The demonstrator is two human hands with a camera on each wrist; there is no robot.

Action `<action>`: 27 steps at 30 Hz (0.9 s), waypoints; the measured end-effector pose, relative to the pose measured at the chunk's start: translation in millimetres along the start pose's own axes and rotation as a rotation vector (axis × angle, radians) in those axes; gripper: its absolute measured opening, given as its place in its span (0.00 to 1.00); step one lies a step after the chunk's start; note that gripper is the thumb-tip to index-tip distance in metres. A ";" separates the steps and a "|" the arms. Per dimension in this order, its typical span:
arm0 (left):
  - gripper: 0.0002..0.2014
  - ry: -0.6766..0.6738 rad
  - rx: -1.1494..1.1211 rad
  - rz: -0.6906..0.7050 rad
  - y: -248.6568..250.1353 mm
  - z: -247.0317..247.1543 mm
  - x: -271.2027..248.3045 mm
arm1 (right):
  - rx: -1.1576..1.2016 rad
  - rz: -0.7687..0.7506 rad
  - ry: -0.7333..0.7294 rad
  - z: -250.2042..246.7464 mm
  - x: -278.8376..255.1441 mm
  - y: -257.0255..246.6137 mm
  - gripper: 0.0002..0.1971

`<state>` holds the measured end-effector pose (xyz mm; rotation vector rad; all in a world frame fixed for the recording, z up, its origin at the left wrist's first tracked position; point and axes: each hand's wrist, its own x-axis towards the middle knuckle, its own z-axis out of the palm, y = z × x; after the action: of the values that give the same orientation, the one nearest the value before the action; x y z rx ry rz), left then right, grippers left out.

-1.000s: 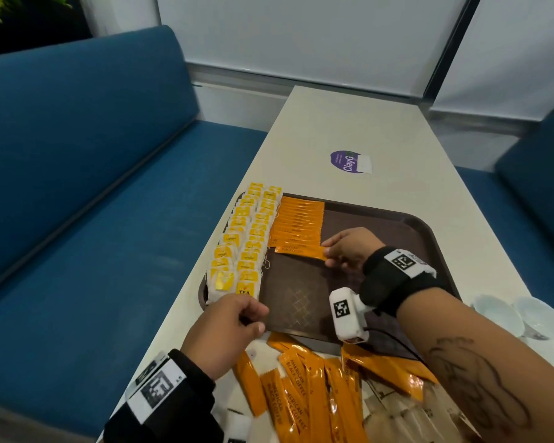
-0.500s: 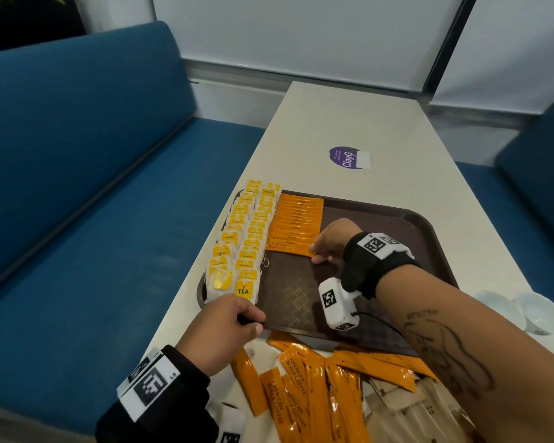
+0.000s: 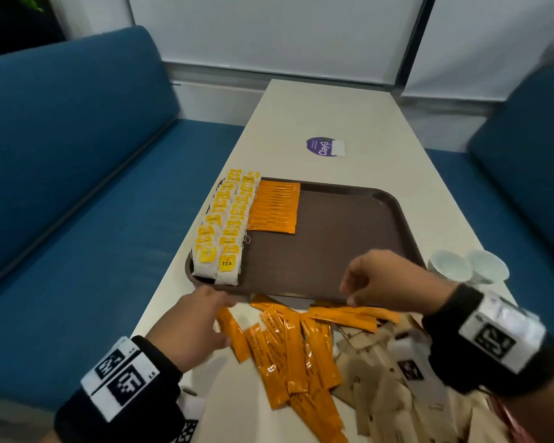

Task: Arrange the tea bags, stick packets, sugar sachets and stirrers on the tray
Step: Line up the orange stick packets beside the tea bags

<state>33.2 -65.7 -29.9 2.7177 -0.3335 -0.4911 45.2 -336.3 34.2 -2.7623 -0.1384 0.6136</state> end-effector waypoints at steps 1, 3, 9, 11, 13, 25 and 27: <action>0.28 -0.018 0.063 0.006 1.6 3.2 -2.2 | -0.010 0.042 -0.002 7.5 -8.0 3.7 0.07; 0.30 -0.054 0.137 0.014 6.5 7.3 -5.9 | -0.024 0.091 0.023 21.8 -20.4 7.1 0.10; 0.25 -0.114 0.259 0.053 29.1 15.1 -8.6 | 0.045 0.041 -0.012 57.7 -41.5 -25.3 0.21; 0.23 -0.137 0.255 0.065 37.7 17.9 -9.7 | 0.042 0.045 -0.050 65.5 -40.7 -38.6 0.24; 0.21 -0.158 0.225 0.074 45.4 20.6 -11.2 | 0.021 0.049 -0.103 72.3 -36.6 -48.2 0.26; 0.27 -0.158 0.081 0.007 44.7 35.0 -10.5 | -0.086 0.086 -0.067 100.9 -23.9 -72.0 0.37; 0.31 -0.135 0.040 -0.024 44.5 36.3 -8.0 | -0.028 0.102 -0.034 100.9 -19.3 -72.7 0.32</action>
<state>4.9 -114.8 -42.3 2.7359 -0.3493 -0.6835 -17.3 -242.6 -22.0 -2.8010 -0.0132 0.6905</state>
